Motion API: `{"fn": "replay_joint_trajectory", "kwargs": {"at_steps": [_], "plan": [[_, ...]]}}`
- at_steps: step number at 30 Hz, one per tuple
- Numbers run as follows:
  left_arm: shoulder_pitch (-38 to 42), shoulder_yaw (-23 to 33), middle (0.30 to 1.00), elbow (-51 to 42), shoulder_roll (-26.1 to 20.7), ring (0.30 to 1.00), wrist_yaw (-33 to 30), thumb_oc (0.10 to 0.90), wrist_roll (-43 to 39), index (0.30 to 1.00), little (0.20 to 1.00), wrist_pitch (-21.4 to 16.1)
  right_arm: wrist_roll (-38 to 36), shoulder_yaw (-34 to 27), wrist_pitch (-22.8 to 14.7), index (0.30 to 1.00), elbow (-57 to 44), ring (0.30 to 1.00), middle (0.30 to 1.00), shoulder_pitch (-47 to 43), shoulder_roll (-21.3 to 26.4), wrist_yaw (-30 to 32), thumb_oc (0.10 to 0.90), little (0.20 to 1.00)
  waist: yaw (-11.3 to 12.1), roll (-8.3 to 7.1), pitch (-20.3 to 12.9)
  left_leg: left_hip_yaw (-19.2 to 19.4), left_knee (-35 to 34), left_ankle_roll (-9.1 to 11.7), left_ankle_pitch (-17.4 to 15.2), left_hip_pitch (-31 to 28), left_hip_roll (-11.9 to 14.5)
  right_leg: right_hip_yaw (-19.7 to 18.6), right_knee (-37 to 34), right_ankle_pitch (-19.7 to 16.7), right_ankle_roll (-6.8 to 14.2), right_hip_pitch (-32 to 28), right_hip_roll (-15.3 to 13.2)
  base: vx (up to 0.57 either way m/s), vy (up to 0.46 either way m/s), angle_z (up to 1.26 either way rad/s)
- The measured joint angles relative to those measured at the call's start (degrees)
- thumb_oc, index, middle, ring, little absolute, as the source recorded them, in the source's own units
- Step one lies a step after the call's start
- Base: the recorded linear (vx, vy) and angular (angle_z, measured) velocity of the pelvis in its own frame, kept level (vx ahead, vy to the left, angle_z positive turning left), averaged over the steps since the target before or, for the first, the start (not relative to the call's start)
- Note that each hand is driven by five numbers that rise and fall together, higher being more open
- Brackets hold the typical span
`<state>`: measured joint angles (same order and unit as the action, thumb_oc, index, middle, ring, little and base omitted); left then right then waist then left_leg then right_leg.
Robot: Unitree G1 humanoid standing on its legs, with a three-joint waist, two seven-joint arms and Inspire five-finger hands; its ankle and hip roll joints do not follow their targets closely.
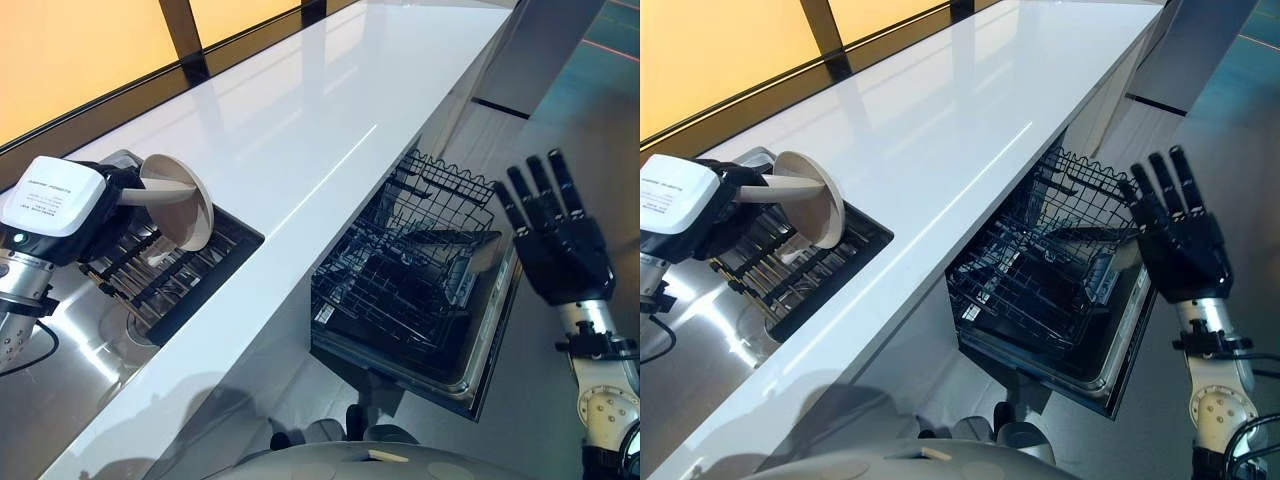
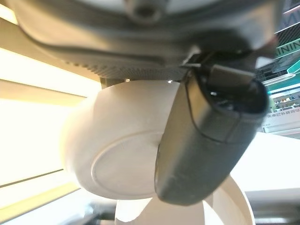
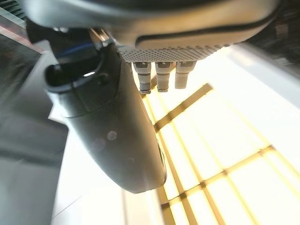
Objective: Pick up plates and place into dishwasher.
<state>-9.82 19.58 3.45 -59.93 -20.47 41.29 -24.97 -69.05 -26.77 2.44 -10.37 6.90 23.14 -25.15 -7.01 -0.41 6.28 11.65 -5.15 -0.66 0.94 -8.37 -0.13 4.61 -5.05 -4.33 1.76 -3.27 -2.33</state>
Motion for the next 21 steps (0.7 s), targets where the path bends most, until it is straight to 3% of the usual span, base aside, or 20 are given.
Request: {"fn": "replay_joint_trajectory", "kwargs": {"at_steps": [4, 7, 12, 15, 21], "plan": [[2.8, -1.1, 0.3, -0.5, 0.6, 0.3, 1.2, 0.1, -4.6, 0.3, 0.2, 2.1, 14.7, 0.2, -6.6, 0.9, -1.7, 0.9, 0.9, -1.1, 3.5, 5.2, 0.8, 0.9, 0.7, 0.95, -0.6, -0.6, 0.0, 0.0, 0.0, 0.1, -0.1, 0.0, 0.0, 0.0, 0.0, -0.1, 0.0, 0.02, -0.026, 0.05], [3.2, -1.1, 0.3, -2.7, 2.9, 0.3, 1.7, 0.1, -8.4, 0.3, 0.2, 2.7, 24.6, 1.0, -8.1, 0.9, -1.7, 0.9, 0.9, -1.0, 6.1, 7.8, 0.8, 0.9, 1.1, 1.06, -0.7, -0.9, -0.2, 0.0, 0.0, 0.2, 0.0, 0.3, -0.1, 0.0, 0.0, -0.2, 0.0, 0.02, -0.045, 0.04], [4.0, -2.3, 0.3, -9.2, 5.3, 0.3, 2.1, 0.1, -8.6, 0.3, 0.2, 2.5, 47.8, 6.5, -10.1, 0.9, -1.7, 0.9, 0.9, -1.0, 13.0, 16.2, 0.8, 0.9, 2.0, 1.01, -0.7, -1.9, -0.2, 0.0, 0.2, 0.6, -0.1, 1.1, -0.1, 0.0, 0.0, -0.3, -0.1, 0.02, -0.046, 0.08], [6.1, -3.3, 0.3, -11.5, 5.3, 0.3, 2.1, 0.1, -8.5, 0.3, 0.2, 3.6, 52.1, 7.7, -9.8, 0.9, -1.7, 0.9, 0.9, -1.8, 15.1, 19.7, 0.8, 0.9, 3.0, 1.01, -0.7, -2.8, -0.2, 0.0, 0.4, 1.0, -0.1, 1.5, -0.1, 0.0, 0.0, -0.3, -0.2, 0.01, -0.035, 0.15], [7.7, -3.5, 0.3, -11.8, 5.2, 0.3, 1.9, 0.1, -7.5, 0.3, 0.2, 7.7, 53.5, 10.4, -8.7, 0.9, -1.7, 0.9, 0.9, -6.8, 17.0, 24.4, 0.8, 0.9, 5.0, 1.05, -0.7, -4.8, -0.2, 0.1, 0.8, 1.0, 0.0, 2.8, -0.2, 0.2, 0.2, -1.0, -0.2, 0.0, -0.038, 0.16]]}}
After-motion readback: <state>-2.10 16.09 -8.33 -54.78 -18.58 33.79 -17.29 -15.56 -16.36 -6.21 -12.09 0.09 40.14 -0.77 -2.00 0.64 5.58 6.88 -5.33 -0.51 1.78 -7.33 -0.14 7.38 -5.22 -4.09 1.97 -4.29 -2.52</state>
